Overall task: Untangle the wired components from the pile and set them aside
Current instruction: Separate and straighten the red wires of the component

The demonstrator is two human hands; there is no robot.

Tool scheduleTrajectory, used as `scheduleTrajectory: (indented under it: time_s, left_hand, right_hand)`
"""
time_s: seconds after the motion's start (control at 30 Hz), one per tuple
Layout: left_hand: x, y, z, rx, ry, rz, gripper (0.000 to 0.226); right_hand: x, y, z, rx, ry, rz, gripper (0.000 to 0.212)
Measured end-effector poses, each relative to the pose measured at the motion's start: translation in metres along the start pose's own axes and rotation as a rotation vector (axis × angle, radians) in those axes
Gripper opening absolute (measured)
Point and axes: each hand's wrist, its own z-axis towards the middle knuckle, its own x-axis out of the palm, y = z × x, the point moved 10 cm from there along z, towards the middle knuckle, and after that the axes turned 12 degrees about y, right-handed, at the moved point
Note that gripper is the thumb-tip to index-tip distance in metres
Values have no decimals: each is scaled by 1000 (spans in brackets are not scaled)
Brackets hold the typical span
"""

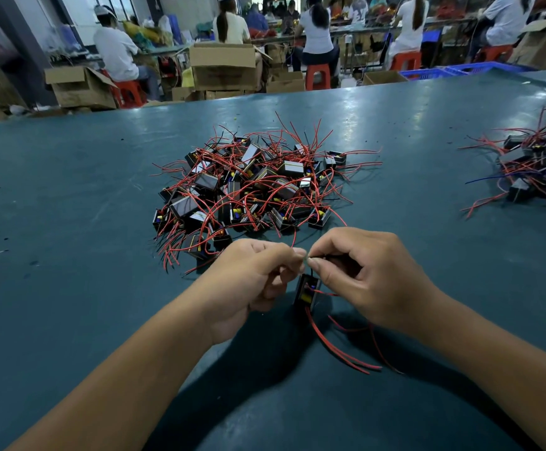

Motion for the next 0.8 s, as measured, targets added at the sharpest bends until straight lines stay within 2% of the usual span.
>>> scheduleTrajectory:
  time_s: [0.2, 0.27, 0.47, 0.63, 0.7, 0.8]
  left_hand:
    - [-21, -17, -3, 132, -97, 88, 28]
    - [-23, -25, -5, 195, -124, 190, 23]
    - [7, -24, -3, 231, 48, 523, 1]
    - [8, -26, -1, 285, 23, 465, 19]
    - [3, -26, -1, 274, 22, 517, 24]
    - [-1, -30, -3, 276, 9, 665, 20]
  right_hand:
    - [-4, -7, 0, 41, -28, 95, 9]
    - [-3, -9, 0, 53, -27, 117, 9]
    - [0, -21, -1, 118, -19, 238, 8]
    - [1, -28, -1, 150, -17, 319, 7]
    - [2, -33, -2, 165, -11, 347, 7]
    - [5, -36, -1, 183, 9, 369, 8]
